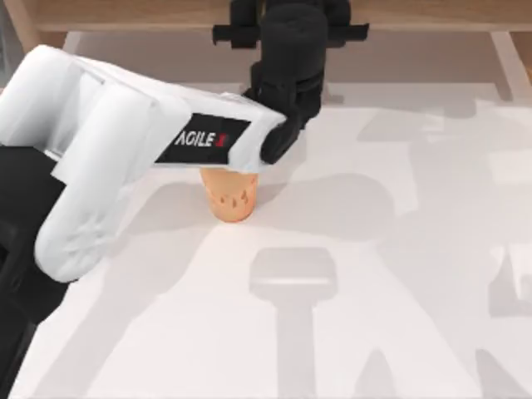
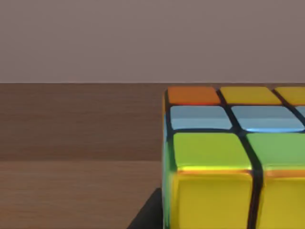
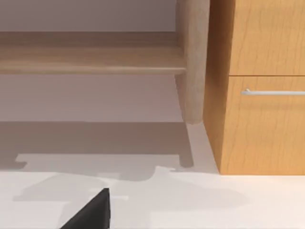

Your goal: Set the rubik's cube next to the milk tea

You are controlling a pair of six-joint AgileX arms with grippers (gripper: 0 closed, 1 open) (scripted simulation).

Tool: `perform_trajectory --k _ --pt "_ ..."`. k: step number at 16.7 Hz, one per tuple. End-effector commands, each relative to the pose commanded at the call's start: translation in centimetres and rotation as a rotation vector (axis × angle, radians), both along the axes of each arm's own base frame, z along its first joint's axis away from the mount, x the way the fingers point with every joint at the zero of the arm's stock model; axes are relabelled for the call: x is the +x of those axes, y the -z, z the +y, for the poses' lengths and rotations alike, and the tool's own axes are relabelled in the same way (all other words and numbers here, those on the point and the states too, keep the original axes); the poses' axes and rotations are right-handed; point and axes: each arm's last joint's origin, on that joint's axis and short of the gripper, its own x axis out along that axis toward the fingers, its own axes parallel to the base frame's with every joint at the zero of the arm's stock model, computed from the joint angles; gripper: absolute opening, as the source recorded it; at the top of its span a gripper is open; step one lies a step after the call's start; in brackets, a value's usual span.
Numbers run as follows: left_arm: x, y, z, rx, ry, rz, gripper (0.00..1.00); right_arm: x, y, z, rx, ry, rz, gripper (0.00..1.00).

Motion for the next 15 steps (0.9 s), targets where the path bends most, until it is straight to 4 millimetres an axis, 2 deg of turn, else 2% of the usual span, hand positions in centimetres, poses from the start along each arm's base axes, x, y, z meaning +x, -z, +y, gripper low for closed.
perform_trajectory --k 2,3,11,15 --pt "0.0 0.0 0.0 0.000 0.000 0.000 0.02 0.0 0.0 0.0 0.000 0.000 0.000 1.00" --pt "0.0 0.0 0.0 0.000 0.000 0.000 0.00 0.0 0.0 0.0 0.000 0.000 0.000 1.00" --pt "-0.1 -0.1 -0.1 0.001 0.002 -0.001 0.00 0.0 0.0 0.0 0.000 0.000 0.000 1.00" --pt "0.1 -1.1 -0.3 -0.006 -0.003 -0.016 0.00 0.0 0.0 0.0 0.000 0.000 0.000 1.00"
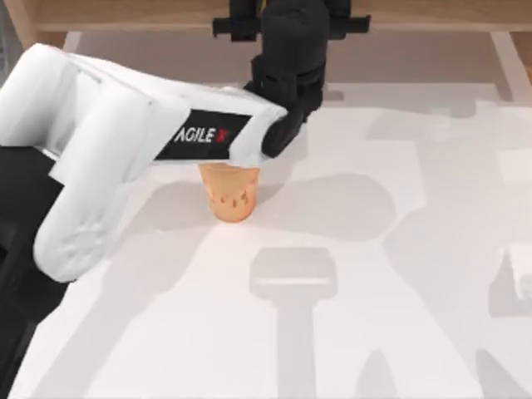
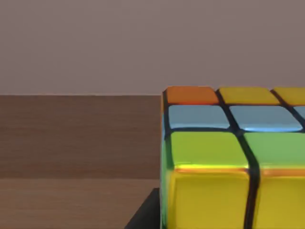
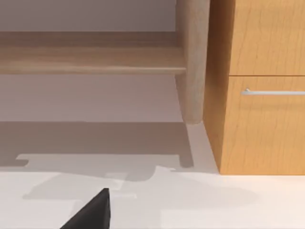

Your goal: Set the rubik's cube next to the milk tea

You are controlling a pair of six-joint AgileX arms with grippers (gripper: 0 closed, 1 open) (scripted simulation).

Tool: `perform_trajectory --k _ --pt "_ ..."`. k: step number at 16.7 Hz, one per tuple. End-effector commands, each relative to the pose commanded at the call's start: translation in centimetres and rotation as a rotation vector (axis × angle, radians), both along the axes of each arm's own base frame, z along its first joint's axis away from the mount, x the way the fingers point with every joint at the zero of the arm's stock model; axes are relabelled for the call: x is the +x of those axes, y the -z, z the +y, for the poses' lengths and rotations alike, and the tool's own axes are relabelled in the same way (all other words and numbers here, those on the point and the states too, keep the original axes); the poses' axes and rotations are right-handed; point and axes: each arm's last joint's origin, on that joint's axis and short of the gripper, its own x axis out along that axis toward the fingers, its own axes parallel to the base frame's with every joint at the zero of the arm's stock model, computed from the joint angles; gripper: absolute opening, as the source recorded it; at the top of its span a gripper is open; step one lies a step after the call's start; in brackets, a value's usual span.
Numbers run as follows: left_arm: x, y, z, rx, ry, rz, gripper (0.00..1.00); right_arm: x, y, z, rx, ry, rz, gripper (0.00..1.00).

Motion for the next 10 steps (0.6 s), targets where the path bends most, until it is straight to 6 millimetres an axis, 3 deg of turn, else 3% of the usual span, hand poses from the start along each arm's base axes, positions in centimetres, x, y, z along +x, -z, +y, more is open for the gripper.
perform_trajectory --k 7,10 --pt "-0.2 0.1 0.1 0.008 0.005 0.015 0.00 0.0 0.0 0.0 0.000 0.000 0.000 1.00" --pt "-0.1 -2.1 0.3 -0.019 0.024 0.014 0.00 0.0 0.0 0.0 0.000 0.000 0.000 1.00"
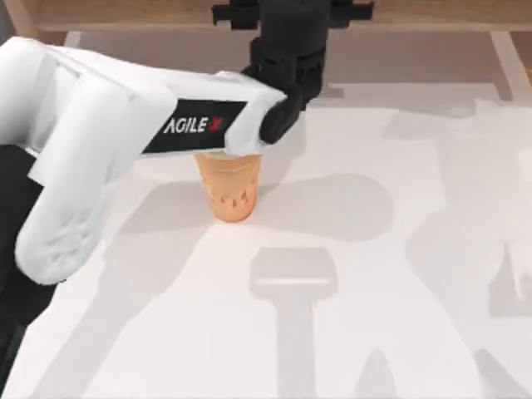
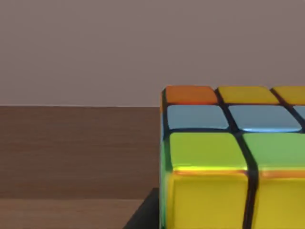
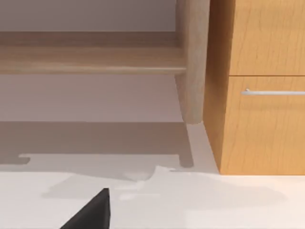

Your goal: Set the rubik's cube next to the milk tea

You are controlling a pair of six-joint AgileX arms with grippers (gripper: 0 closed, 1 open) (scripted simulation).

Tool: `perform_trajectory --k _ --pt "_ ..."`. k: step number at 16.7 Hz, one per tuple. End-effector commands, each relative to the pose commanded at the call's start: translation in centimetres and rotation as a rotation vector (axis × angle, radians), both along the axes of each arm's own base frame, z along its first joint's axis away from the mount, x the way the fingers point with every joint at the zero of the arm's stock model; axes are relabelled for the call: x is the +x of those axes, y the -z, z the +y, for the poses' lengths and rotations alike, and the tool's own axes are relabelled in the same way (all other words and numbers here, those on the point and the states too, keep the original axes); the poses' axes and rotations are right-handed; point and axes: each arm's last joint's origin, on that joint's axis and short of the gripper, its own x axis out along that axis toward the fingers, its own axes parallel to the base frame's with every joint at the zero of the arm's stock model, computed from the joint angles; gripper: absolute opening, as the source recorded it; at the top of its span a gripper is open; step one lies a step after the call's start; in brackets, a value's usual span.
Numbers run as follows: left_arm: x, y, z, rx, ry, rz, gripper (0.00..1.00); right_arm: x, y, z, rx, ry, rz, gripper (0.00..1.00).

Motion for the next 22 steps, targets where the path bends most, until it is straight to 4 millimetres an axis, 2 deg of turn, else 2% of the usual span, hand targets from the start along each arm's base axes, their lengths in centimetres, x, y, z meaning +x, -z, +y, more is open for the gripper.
perform_trajectory --k 4,7,9,11,13,16,19,22 --pt "-0.4 -6.1 0.7 -0.047 0.066 0.043 0.00 0.0 0.0 0.0 0.000 0.000 0.000 1.00" --pt "-1.2 -10.6 2.4 -0.049 0.110 0.149 0.00 0.0 0.0 0.0 0.000 0.000 0.000 1.00" --pt "-1.8 -12.7 4.3 -0.030 0.122 0.258 0.00 0.0 0.0 0.0 0.000 0.000 0.000 1.00" --pt "-2.1 -13.4 6.7 0.003 0.114 0.401 0.00 0.0 0.0 0.0 0.000 0.000 0.000 1.00" --pt "-2.2 -12.9 9.4 0.041 0.087 0.573 0.00 0.0 0.0 0.0 0.000 0.000 0.000 1.00" --pt "-2.0 -10.7 14.2 0.080 0.029 0.854 0.00 0.0 0.0 0.0 0.000 0.000 0.000 1.00" --pt "-1.9 -7.4 18.5 0.086 -0.022 1.134 0.00 0.0 0.0 0.0 0.000 0.000 0.000 1.00" --pt "-2.1 -3.8 21.3 0.072 -0.042 1.377 0.00 0.0 0.0 0.0 0.000 0.000 0.000 1.00"
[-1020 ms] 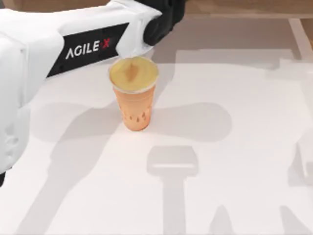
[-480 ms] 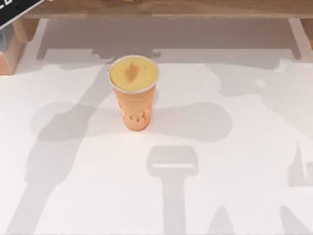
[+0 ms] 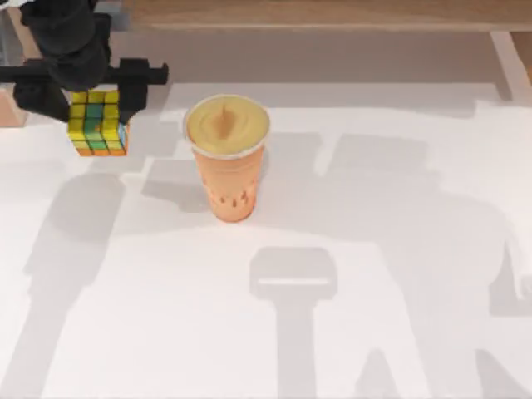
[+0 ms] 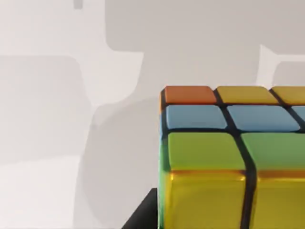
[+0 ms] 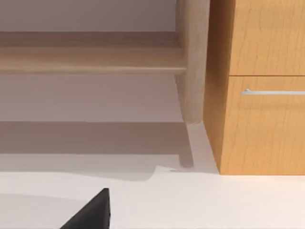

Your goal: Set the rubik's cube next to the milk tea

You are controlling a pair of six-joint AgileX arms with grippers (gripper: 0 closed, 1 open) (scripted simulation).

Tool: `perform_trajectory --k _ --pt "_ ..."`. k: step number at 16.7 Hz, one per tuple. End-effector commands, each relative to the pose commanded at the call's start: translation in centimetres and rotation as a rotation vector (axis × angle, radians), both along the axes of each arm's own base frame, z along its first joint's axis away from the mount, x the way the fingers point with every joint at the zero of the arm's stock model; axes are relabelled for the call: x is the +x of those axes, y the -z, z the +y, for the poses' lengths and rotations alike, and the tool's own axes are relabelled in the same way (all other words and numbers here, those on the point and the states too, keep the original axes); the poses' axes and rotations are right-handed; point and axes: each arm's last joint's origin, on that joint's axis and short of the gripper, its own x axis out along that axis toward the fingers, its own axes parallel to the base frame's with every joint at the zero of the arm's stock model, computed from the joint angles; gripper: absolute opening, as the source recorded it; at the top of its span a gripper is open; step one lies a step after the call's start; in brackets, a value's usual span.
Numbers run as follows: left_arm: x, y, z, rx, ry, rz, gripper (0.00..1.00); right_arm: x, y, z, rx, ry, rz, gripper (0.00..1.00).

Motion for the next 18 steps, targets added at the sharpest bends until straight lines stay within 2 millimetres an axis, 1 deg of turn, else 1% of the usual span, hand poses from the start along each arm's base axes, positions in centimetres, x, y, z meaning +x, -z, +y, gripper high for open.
perform_trajectory --k 2,4,11,18 --pt "-0.3 2.1 0.5 -0.010 0.001 0.119 0.00 0.0 0.0 0.0 0.000 0.000 0.000 1.00" --pt "-0.6 3.3 0.3 -0.017 0.013 0.183 0.00 0.0 0.0 0.0 0.000 0.000 0.000 1.00" --pt "-0.6 3.3 0.3 -0.016 0.014 0.183 0.00 0.0 0.0 0.0 0.000 0.000 0.000 1.00" --pt "-0.4 3.2 1.3 -0.014 -0.007 0.172 0.00 0.0 0.0 0.0 0.000 0.000 0.000 1.00"
